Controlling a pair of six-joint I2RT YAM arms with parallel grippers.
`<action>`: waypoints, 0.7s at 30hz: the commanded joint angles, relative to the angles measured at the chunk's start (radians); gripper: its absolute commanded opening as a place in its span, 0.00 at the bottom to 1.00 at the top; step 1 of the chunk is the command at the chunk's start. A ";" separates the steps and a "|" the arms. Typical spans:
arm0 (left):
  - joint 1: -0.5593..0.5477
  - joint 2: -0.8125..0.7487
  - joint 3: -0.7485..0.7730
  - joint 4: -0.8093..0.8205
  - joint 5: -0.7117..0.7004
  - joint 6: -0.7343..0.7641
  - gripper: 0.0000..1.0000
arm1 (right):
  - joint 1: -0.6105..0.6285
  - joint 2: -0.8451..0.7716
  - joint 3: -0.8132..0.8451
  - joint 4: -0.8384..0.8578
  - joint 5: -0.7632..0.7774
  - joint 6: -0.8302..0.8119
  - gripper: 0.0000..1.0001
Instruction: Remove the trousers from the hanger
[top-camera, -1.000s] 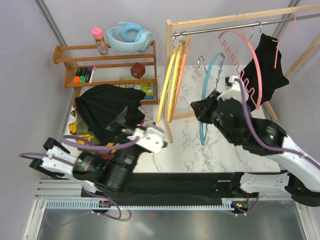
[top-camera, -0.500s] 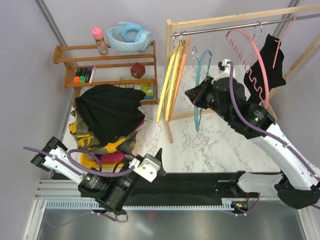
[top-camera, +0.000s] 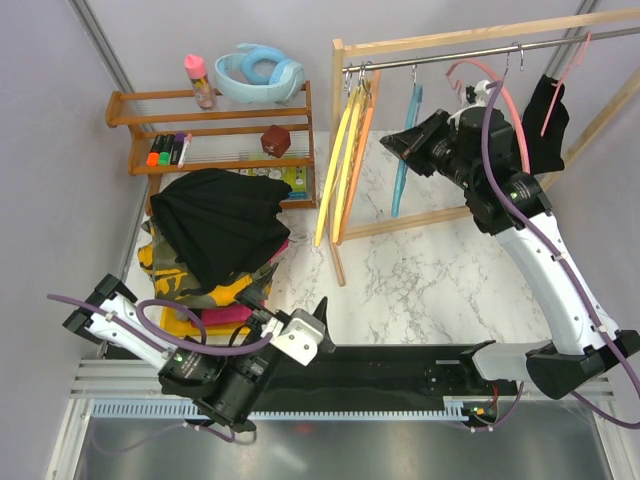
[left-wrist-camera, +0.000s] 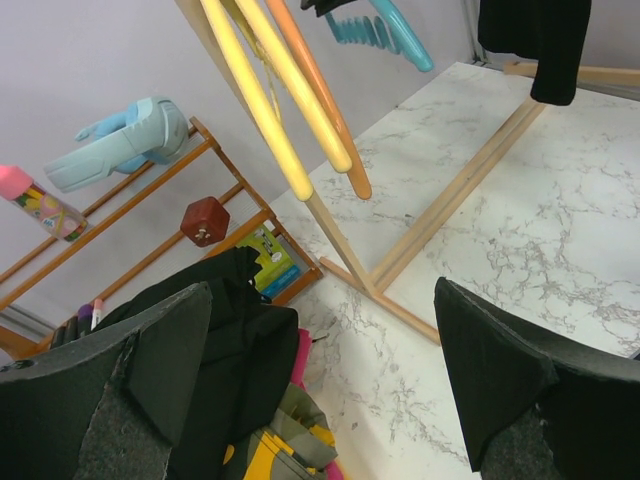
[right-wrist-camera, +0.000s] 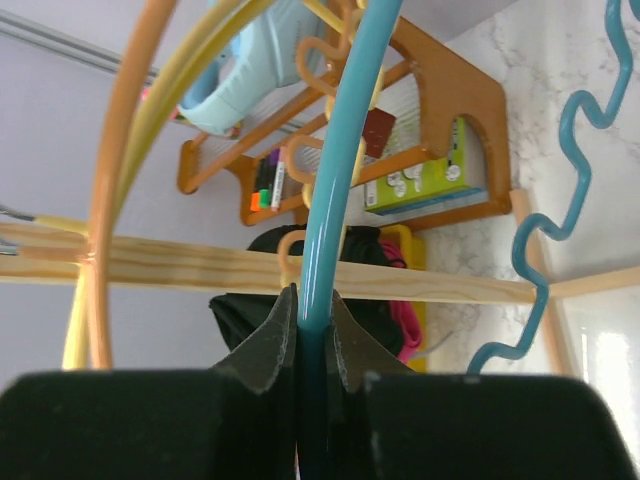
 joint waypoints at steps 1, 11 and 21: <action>-0.301 0.018 0.040 0.350 -0.067 -0.025 0.99 | -0.001 -0.030 0.046 0.157 -0.015 0.077 0.00; -0.275 0.025 0.026 0.350 -0.069 -0.031 0.98 | -0.004 -0.036 0.069 0.277 -0.024 0.161 0.00; -0.269 0.015 0.020 0.350 -0.069 -0.034 0.99 | -0.004 -0.102 0.010 0.330 -0.073 0.204 0.00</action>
